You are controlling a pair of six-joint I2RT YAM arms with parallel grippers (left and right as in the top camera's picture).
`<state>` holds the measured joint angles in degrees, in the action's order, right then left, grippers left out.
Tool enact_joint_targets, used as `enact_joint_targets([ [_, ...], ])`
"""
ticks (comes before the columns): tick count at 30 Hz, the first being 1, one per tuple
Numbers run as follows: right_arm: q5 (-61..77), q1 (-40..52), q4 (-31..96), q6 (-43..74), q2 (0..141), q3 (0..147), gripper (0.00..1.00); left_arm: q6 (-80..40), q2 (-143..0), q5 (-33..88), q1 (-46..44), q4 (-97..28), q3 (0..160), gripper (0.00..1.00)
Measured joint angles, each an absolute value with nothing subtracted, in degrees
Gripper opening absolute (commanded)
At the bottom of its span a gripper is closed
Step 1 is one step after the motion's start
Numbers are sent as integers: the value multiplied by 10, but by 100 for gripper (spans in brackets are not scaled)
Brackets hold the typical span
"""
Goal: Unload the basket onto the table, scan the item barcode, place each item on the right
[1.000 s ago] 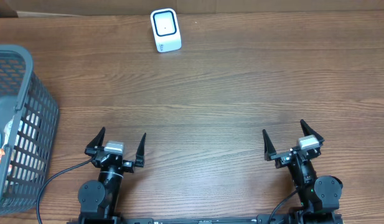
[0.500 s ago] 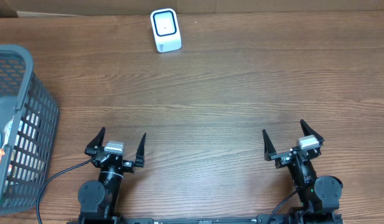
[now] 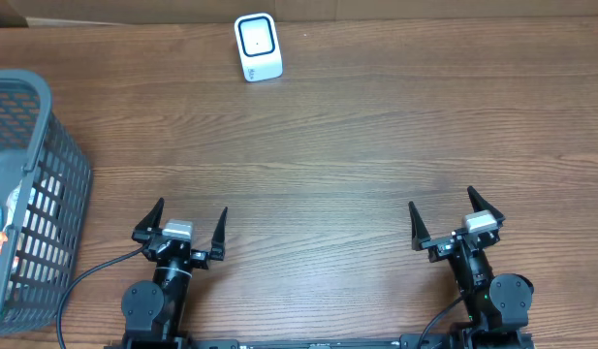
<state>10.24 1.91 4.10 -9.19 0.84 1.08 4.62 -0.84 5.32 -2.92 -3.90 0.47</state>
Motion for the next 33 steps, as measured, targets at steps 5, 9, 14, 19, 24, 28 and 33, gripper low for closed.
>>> enact_joint_targets([
  [5,102,19,41,-92,8,11,100,46,-8,53,-29,-39,5,99],
  [9,102,19,41,-92,8,11,100,46,-8,53,-29,-39,5,100],
  [14,103,19,41,-92,8,11,100,46,-8,53,-29,-39,5,100],
  [19,102,19,41,-92,8,11,100,46,-8,53,-29,-39,5,99],
  [24,102,19,41,-92,8,11,100,46,-8,53,-29,-39,5,100],
  [28,102,19,41,-92,8,11,100,46,-8,51,-29,-39,5,99],
  [33,102,19,41,-92,8,11,100,46,-8,46,-29,-39,5,100],
])
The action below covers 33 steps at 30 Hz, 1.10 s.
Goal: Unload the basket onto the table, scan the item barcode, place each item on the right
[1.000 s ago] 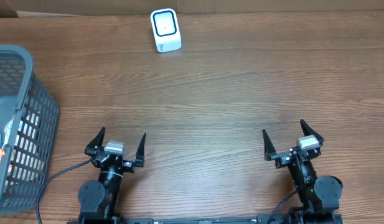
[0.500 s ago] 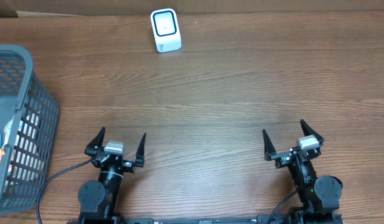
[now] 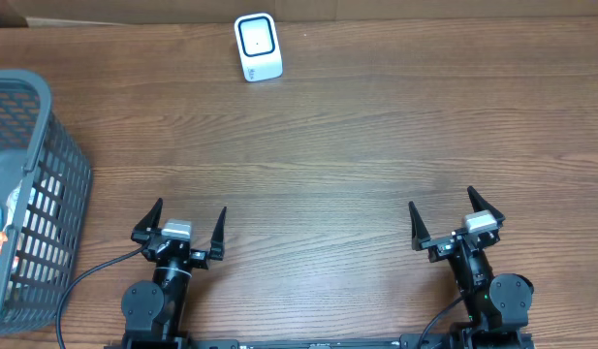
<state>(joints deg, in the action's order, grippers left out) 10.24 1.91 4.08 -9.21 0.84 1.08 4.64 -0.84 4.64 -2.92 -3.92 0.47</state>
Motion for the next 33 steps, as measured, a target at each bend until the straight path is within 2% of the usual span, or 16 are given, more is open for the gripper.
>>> enact_joint_targets([
  [33,102,19,41,-92,8,11,100,31,-8,45,-29,-39,5,100],
])
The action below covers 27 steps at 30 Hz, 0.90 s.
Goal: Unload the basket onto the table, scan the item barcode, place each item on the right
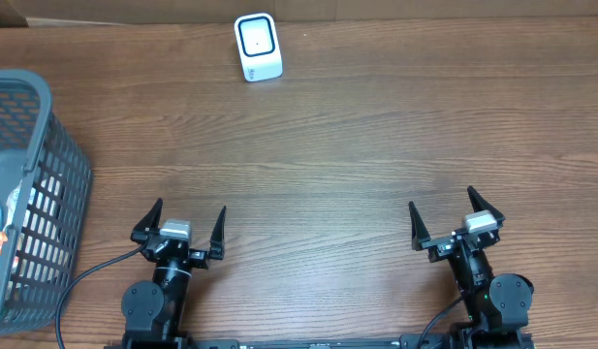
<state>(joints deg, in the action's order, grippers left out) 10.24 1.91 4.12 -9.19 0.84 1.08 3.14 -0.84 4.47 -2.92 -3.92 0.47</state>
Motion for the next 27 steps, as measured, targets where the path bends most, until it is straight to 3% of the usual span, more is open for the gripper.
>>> enact_joint_targets([
  [27,102,19,41,-92,8,11,100,31,-8,45,-29,-48,22,99],
])
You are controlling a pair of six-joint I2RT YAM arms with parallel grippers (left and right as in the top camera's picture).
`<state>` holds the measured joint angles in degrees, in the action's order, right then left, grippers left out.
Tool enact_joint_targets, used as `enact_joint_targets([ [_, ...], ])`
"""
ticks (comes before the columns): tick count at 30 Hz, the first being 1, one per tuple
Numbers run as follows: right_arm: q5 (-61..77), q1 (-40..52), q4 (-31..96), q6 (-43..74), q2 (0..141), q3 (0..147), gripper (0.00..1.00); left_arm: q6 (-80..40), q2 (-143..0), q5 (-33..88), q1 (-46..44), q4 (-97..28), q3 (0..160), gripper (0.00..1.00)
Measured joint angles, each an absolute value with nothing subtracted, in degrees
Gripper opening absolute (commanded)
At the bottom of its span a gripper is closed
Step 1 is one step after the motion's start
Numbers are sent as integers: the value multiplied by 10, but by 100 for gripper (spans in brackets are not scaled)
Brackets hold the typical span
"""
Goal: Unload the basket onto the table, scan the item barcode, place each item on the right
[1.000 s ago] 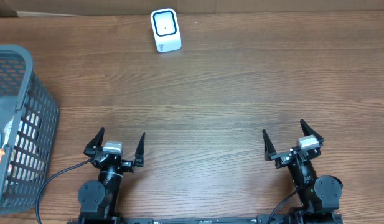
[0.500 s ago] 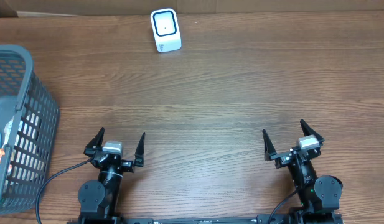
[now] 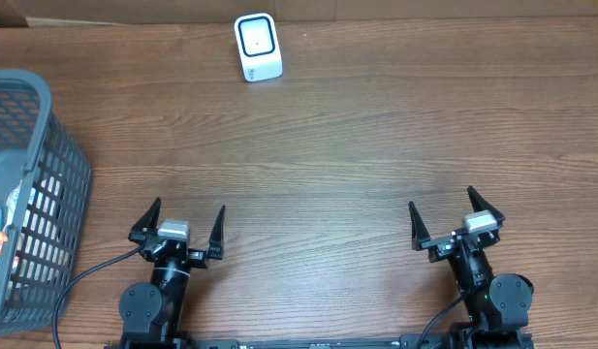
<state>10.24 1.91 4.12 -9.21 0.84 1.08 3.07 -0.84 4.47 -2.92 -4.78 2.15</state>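
A white barcode scanner [image 3: 258, 47] stands upright at the far edge of the wooden table, left of centre. Items lie inside the grey mesh basket [image 3: 32, 184] at the left edge; only bits of coloured packaging show through its wall. My left gripper [image 3: 180, 220] rests open near the front edge, right of the basket, holding nothing. Near the front right, my right gripper [image 3: 442, 210] is open too, with nothing between its fingers. Both are far from the scanner.
The wooden table [image 3: 357, 145] stretches between the scanner and the grippers. A black cable [image 3: 80, 281] runs from the left arm's base toward the front edge beside the basket.
The left gripper has shifted very slightly to the left. The right gripper, scanner and basket stand as before.
At all three earlier moments both grippers rested open near the front edge, the scanner stood at the back and the basket at the left. Only a tiny leftward shift of the left gripper shows by now.
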Motion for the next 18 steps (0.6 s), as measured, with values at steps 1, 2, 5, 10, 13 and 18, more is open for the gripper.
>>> enact_joint_targets([
  [1,102,19,41,-92,8,11,100,29,-8,45,-29,-48,22,100],
  [2,103,19,41,-92,8,11,100,29,-9,45,-29,-50,23,100],
  [5,103,19,41,-92,8,11,100,20,-8,44,-29,-52,23,99],
  [10,102,19,41,-92,8,11,100,3,-9,44,-29,-79,39,100],
  [13,102,19,41,-92,8,11,100,-4,-23,44,-29,-112,84,100],
  [18,102,19,41,-92,8,11,100,-10,-106,45,-29,-157,196,99],
])
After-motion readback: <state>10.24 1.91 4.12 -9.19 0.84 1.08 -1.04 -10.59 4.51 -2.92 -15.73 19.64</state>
